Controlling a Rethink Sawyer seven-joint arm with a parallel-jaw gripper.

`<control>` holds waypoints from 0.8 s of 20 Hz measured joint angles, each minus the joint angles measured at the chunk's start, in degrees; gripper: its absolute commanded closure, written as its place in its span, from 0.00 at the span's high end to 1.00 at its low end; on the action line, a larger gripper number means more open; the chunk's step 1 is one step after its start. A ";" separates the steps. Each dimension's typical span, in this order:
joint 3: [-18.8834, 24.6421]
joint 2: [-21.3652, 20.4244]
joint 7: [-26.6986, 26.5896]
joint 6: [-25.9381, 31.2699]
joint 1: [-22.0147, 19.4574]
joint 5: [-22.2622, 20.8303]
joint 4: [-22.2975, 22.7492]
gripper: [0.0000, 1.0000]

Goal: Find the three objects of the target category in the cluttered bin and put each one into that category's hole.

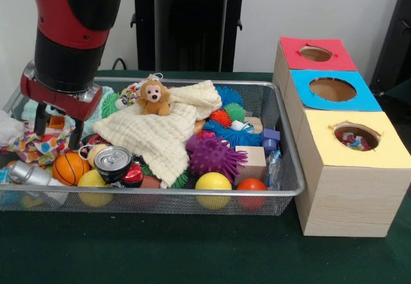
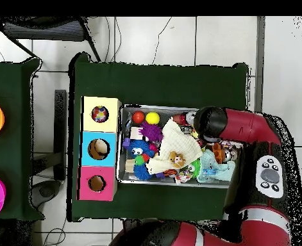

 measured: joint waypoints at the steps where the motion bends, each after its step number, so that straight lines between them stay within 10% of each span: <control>1: -0.17 0.13 0.00 0.00 0.01 0.00 0.00 1.00; 16: -3.59 3.05 0.00 1.32 0.04 0.02 -0.02 1.00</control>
